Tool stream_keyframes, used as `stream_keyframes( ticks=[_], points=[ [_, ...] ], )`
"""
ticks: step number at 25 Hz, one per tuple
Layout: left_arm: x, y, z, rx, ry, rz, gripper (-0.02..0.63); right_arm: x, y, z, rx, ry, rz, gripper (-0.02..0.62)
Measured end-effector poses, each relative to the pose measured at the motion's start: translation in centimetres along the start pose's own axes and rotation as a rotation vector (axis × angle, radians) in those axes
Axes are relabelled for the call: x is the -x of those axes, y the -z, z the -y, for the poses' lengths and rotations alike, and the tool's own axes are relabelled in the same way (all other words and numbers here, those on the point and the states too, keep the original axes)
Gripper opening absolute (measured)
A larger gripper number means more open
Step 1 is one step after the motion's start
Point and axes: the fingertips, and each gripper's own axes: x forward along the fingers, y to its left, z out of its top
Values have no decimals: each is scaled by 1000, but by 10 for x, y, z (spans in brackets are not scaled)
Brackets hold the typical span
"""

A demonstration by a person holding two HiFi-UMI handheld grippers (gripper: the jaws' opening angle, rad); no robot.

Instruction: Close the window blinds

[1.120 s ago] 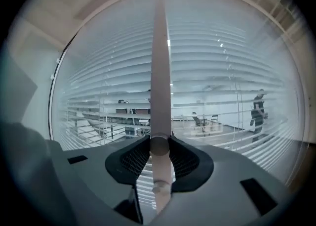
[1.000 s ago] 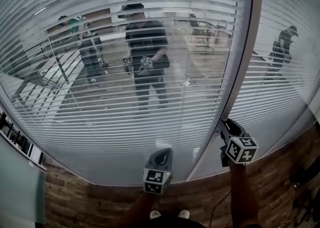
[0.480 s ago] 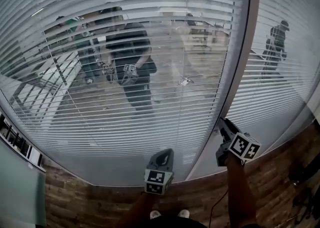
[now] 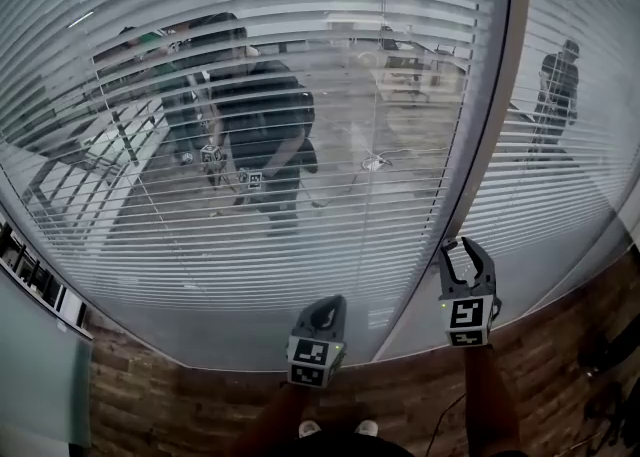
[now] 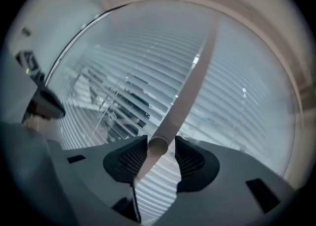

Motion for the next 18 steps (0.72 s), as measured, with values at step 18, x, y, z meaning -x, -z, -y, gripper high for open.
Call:
stream_keyframes(
  ticks=[18],
  points=[
    [-8, 4, 1, 9, -8, 7, -8, -14, 17, -17, 841, 50, -43, 149]
  ],
)
